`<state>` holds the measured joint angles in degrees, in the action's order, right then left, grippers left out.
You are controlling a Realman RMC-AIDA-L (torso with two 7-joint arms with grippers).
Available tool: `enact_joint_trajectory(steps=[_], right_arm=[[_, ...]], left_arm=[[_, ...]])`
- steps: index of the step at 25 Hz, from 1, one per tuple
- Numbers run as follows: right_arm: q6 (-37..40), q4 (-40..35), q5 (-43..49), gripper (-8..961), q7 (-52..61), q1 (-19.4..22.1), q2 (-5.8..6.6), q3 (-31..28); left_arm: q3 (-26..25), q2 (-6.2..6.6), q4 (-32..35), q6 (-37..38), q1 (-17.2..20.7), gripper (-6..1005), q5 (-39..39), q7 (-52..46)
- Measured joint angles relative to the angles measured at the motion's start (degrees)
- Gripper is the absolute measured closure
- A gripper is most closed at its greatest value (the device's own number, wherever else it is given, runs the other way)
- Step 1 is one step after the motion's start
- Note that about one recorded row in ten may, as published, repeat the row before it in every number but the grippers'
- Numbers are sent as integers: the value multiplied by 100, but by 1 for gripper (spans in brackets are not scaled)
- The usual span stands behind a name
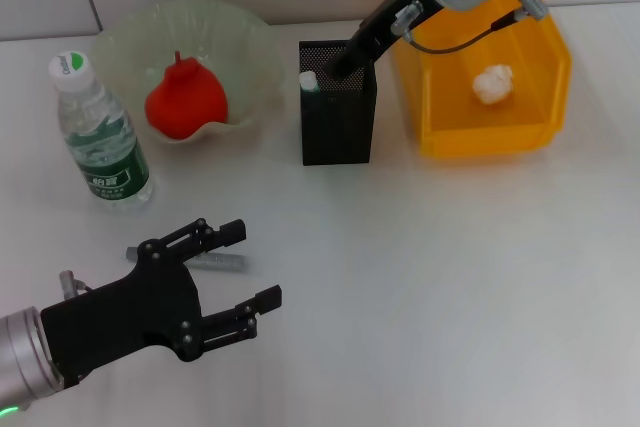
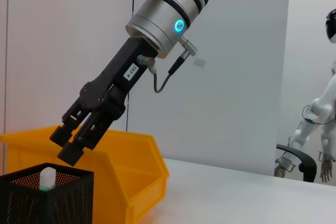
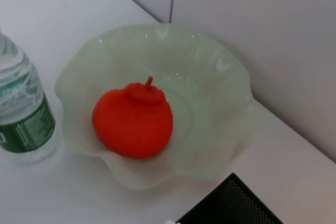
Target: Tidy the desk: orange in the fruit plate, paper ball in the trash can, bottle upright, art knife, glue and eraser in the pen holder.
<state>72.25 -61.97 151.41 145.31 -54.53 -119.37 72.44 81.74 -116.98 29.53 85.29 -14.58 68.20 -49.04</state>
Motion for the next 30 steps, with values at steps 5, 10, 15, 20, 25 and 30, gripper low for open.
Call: enact_joint_trajectory(steps=[5,10,15,20,25,30], right_arm=[[126,-531,-282,224,1,218,23,-144],[198,-1743,-825,146,-83,880,40,-185],[173,-2792,-2058,147,-691,1960,26,-185],[184,-3124,-3836,148,-2150,3194,4,-177],[553,-2196,-5754,148,-4438,4509,10,-230],[1112,-1042,-6021,148,-5525,4887,0,-458]], left_arm=[[-20,7,0,46,8,202,0,0],[-49,25,0,145,47,202,0,0],[-154,44,0,257,65,202,0,2],[-211,57,0,283,78,202,0,52],[-293,98,32,293,67,202,0,19],[-350,223,203,249,-40,203,54,-243]])
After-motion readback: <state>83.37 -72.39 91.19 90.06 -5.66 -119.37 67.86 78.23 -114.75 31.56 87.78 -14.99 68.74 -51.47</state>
